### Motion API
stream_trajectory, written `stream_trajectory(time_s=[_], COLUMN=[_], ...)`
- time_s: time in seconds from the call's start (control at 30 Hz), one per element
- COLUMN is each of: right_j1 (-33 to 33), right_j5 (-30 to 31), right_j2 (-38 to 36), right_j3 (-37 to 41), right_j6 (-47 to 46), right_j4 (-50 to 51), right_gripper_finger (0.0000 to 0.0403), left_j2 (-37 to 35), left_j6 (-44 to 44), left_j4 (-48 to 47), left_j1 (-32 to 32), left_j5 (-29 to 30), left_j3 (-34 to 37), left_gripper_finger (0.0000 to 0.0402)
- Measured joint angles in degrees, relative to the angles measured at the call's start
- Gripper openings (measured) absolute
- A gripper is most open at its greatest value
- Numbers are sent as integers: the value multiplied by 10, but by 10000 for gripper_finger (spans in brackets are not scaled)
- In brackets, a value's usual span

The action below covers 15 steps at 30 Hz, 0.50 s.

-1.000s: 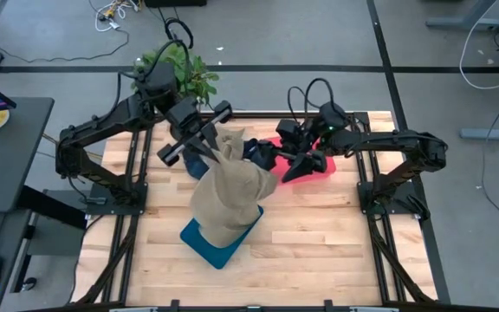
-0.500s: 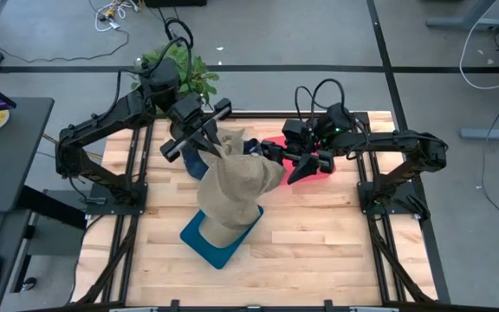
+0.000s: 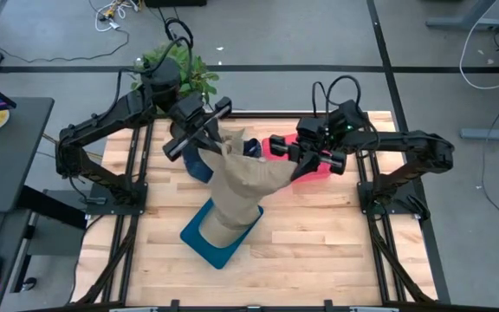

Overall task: Pick & Place hat
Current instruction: Put the left brown cap into the blue bin

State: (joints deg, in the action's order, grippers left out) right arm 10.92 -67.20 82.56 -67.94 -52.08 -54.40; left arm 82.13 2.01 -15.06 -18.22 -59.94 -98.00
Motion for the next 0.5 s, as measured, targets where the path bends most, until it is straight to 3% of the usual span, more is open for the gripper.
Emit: stream_trajectory(time_s=[0.23,0.5], right_j1=[4,7], right_j5=[-4,-4], right_j2=[-1,-1], right_j3=[0,0], right_j6=[29,37], right_j4=[55,71], right_gripper_finger=[4,2], left_j2=[0,-2], left_j6=[-74,-141], left_j4=[1,-1], left_j1=[0,-20], left_j5=[135,134], left_j3=[0,0], left_gripper_finger=[67,186])
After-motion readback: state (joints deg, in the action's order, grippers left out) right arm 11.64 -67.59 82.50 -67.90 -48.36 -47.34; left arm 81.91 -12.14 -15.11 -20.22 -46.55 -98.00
